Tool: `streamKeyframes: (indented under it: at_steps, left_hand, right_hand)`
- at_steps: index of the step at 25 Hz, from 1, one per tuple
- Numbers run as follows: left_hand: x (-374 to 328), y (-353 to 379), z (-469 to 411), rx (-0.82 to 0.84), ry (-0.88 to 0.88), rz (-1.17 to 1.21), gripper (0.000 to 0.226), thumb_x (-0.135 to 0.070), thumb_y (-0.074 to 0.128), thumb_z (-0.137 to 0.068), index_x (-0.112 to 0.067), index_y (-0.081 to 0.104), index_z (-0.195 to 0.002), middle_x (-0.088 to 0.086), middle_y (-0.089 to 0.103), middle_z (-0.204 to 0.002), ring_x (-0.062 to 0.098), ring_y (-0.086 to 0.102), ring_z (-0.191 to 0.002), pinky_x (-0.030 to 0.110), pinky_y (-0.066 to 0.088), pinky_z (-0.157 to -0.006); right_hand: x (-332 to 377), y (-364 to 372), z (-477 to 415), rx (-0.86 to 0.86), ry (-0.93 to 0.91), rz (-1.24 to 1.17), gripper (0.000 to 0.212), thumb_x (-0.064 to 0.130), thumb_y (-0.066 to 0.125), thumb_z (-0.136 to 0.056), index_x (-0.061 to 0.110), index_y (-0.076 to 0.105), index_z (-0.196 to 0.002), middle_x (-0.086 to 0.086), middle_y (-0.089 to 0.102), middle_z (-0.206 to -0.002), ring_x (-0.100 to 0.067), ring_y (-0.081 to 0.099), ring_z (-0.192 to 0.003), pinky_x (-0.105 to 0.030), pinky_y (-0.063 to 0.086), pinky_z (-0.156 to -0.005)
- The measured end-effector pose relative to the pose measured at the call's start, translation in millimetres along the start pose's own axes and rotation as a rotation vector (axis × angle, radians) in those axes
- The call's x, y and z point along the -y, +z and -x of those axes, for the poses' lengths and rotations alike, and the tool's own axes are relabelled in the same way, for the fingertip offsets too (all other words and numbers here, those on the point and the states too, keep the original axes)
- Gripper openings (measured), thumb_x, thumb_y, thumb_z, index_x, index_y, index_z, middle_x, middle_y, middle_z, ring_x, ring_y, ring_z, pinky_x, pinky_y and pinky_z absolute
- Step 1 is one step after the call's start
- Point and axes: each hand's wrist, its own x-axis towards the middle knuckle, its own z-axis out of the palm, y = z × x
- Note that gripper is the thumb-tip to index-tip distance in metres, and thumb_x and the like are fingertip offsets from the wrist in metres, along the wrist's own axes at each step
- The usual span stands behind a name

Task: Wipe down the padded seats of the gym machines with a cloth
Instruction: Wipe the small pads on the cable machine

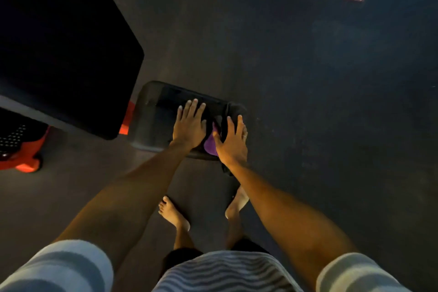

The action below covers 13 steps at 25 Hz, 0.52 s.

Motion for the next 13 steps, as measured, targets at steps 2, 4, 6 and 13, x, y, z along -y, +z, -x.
streamKeyframes:
  at_steps: [2,4,6,13]
  left_hand:
    - [2,21,-5,-0.057,-0.065,0.001,0.061,-0.035,0.031,-0.106,-0.019,0.015,-0.162,0.007,0.007,-0.170,0.026,0.001,-0.157,0.049,-0.001,-0.126]
    - [5,39,-8,-0.115,-0.071,-0.074,0.060,-0.039,0.017,-0.105,-0.021,0.008,-0.162,0.006,0.002,-0.170,0.025,-0.002,-0.157,0.052,0.000,-0.126]
    - [9,49,-9,-0.161,-0.071,-0.101,0.060,-0.040,0.015,-0.105,-0.022,0.007,-0.162,0.005,0.002,-0.170,0.024,-0.002,-0.157,0.052,0.002,-0.126]
    - [10,55,-13,-0.222,-0.086,-0.099,0.062,-0.039,0.028,-0.103,-0.017,0.024,-0.161,0.006,0.015,-0.169,0.024,0.006,-0.157,0.052,0.009,-0.126]
  right_hand:
    - [-12,18,-5,-0.045,-0.084,0.152,0.071,0.058,0.046,-0.100,0.031,0.022,-0.161,-0.009,-0.001,-0.171,-0.043,0.007,-0.154,-0.058,0.034,-0.118]
    - [-17,25,-19,-0.085,-0.149,0.252,0.066,0.057,0.044,-0.101,0.034,0.025,-0.160,-0.014,0.001,-0.170,-0.048,0.006,-0.153,-0.060,0.031,-0.118]
    - [-16,24,-36,-0.092,-0.217,0.328,0.062,0.056,0.042,-0.103,0.035,0.027,-0.159,-0.015,0.004,-0.170,-0.050,0.006,-0.153,-0.062,0.027,-0.119]
    - [24,-11,-124,0.123,-0.387,0.471,0.058,0.056,0.032,-0.105,0.028,0.035,-0.155,-0.011,0.037,-0.160,-0.044,0.031,-0.147,-0.060,0.033,-0.113]
